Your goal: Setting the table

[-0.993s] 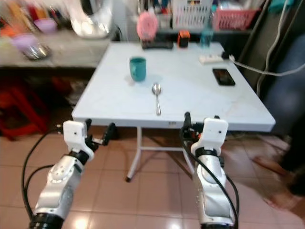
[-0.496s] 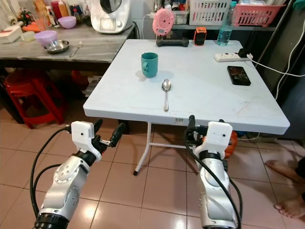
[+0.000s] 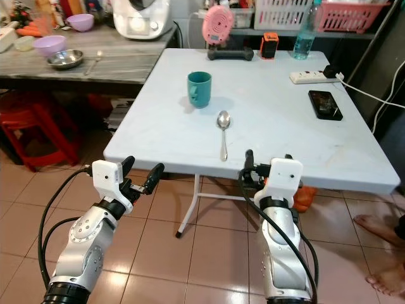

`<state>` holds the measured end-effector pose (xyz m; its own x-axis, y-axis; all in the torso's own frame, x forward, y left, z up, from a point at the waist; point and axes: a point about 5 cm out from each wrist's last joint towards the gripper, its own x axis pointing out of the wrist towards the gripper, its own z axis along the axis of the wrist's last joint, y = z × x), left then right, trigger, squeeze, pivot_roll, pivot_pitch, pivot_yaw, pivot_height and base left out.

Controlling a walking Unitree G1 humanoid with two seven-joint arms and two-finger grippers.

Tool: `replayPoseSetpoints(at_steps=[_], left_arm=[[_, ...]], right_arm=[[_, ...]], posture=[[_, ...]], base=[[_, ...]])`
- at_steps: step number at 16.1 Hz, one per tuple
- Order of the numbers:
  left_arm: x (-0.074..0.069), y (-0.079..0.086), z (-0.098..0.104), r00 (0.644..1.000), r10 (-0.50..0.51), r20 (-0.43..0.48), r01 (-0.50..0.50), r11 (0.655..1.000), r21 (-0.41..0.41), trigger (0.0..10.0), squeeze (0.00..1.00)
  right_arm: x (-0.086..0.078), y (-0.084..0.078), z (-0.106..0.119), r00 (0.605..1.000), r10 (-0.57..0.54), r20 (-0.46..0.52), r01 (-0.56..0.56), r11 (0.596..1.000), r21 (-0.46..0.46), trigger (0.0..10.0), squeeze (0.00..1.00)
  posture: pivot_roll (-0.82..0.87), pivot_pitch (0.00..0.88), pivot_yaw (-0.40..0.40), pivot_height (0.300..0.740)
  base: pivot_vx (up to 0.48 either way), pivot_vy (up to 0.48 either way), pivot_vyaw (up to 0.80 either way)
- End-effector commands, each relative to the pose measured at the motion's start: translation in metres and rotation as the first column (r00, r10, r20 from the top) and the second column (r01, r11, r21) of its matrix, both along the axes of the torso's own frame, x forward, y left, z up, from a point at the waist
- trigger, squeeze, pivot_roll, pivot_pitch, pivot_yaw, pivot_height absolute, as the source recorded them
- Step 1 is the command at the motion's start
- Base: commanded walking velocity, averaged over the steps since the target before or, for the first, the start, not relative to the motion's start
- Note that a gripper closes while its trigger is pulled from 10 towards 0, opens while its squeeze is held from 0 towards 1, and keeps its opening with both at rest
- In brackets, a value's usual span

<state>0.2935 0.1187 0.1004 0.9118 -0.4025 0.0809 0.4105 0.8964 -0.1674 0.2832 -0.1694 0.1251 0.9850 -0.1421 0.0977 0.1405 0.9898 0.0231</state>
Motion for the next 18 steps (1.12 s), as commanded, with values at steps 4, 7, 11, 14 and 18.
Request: replayPoseSetpoints(at_steps=[4, 7, 11, 14, 18], left_arm=[[-0.0007, 0.0027, 0.0001, 1.0, -0.005, -0.003, 0.005, 1.0, 0.007, 10.0, 0.0], [-0.0005, 0.0019, -0.0002, 1.0, -0.009, -0.006, 0.009, 1.0, 0.008, 10.0, 0.0], [0.0006, 0.001, -0.0006, 1.0, -0.015, -0.007, 0.015, 1.0, 0.01, 10.0, 0.0], [0.0006, 0.0003, -0.001, 1.0, -0.019, -0.011, 0.019, 1.0, 0.013, 10.0, 0.0], [0.0005, -0.0002, -0.0014, 1.0, -0.013, -0.015, 0.013, 1.0, 0.018, 10.0, 0.0]], right_arm=[[0.0, 0.0042, 0.0044, 1.0, 0.014, 0.015, -0.014, 1.0, -0.005, 10.0, 0.0], [-0.0009, 0.0023, 0.0035, 1.0, 0.011, 0.012, -0.011, 1.0, -0.006, 10.0, 0.0], [-0.0017, 0.0032, 0.0022, 1.0, 0.015, 0.003, -0.015, 1.0, -0.013, 10.0, 0.0], [-0.0019, 0.0027, 0.0023, 1.0, 0.014, 0.004, -0.014, 1.0, -0.015, 10.0, 0.0], [-0.0026, 0.0026, 0.0023, 1.0, 0.014, 0.006, -0.014, 1.0, -0.018, 10.0, 0.0]], posture=[[-0.06, 0.0, 0.023, 0.74], [-0.07, 0.0, 0.024, 0.74], [-0.07, 0.0, 0.026, 0.74], [-0.07, 0.0, 0.026, 0.74], [-0.07, 0.0, 0.023, 0.74]], base=[[0.328, 0.0, 0.12], [0.329, 0.0, 0.0], [0.33, 0.0, 0.0], [0.315, 0.0, 0.59], [0.192, 0.0, 0.62]])
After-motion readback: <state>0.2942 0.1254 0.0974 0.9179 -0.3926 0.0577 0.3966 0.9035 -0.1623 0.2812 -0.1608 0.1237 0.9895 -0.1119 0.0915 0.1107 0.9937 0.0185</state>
